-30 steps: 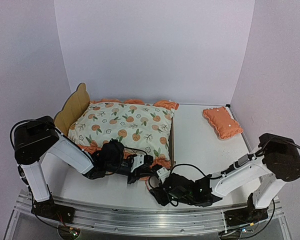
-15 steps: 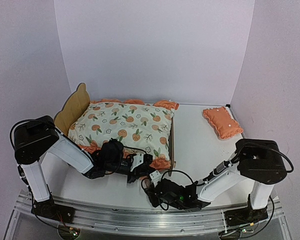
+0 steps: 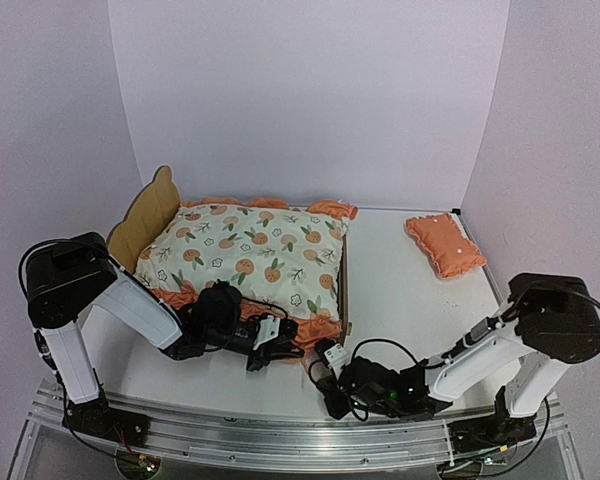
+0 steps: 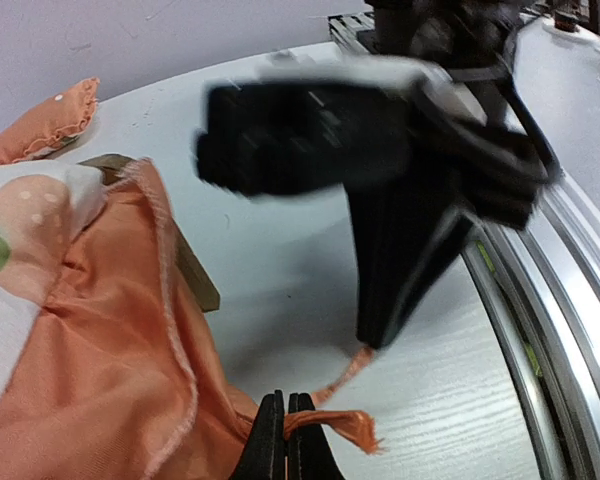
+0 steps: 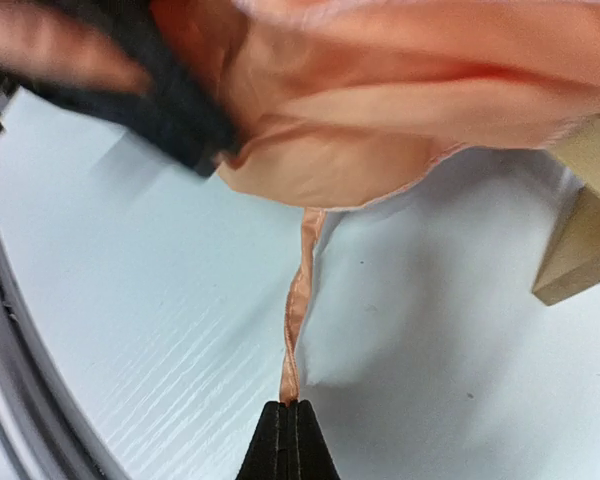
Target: Set up the pet bed
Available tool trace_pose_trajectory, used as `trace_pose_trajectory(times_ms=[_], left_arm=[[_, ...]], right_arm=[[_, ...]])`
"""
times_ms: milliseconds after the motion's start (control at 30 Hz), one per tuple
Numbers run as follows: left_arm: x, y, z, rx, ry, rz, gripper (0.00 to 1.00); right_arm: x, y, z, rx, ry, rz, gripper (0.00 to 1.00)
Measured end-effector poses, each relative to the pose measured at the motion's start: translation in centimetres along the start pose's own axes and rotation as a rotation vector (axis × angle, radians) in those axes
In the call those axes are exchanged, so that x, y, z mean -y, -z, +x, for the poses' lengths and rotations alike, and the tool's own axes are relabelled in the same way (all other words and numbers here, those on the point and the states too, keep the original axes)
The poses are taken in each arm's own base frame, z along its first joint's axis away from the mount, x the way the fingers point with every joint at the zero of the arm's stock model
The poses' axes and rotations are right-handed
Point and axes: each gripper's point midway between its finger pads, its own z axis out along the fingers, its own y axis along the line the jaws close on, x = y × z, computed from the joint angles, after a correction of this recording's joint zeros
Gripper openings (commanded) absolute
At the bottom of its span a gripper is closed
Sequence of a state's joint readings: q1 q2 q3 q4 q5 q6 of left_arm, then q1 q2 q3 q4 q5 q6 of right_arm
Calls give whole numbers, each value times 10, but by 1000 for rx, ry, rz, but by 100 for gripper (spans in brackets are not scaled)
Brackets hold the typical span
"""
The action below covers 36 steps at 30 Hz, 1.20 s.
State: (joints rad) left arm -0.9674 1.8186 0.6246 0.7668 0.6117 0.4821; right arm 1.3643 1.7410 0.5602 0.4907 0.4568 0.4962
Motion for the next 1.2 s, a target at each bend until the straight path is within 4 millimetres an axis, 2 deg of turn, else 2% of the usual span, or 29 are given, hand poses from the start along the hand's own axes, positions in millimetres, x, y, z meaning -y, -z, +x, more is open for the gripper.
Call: trace_pose_trajectory(times_ms=[100, 300, 633, 700, 933, 1100, 1200], left_arm=[[11, 3, 7, -11, -87, 30, 0], [25, -3, 3, -2, -248, 63, 0], [35, -8, -2, 6, -315, 85, 1], [39, -10, 0, -1, -323, 99, 6], [58, -10, 13, -46, -348, 170, 37], [67, -2, 20, -76, -400, 205, 45], [75, 9, 14, -72, -443, 233, 52]], right_arm=[[-1, 14, -9, -12, -21, -52, 0], [-9, 28, -33, -19, -53, -158, 0], [-6, 33, -29, -80, -66, -189, 0], [-6, 33, -27, -88, -64, -189, 0], [-5, 33, -24, -99, -63, -183, 0], [-3, 33, -25, -104, -64, -178, 0], [-6, 33, -29, -103, -62, -183, 0]])
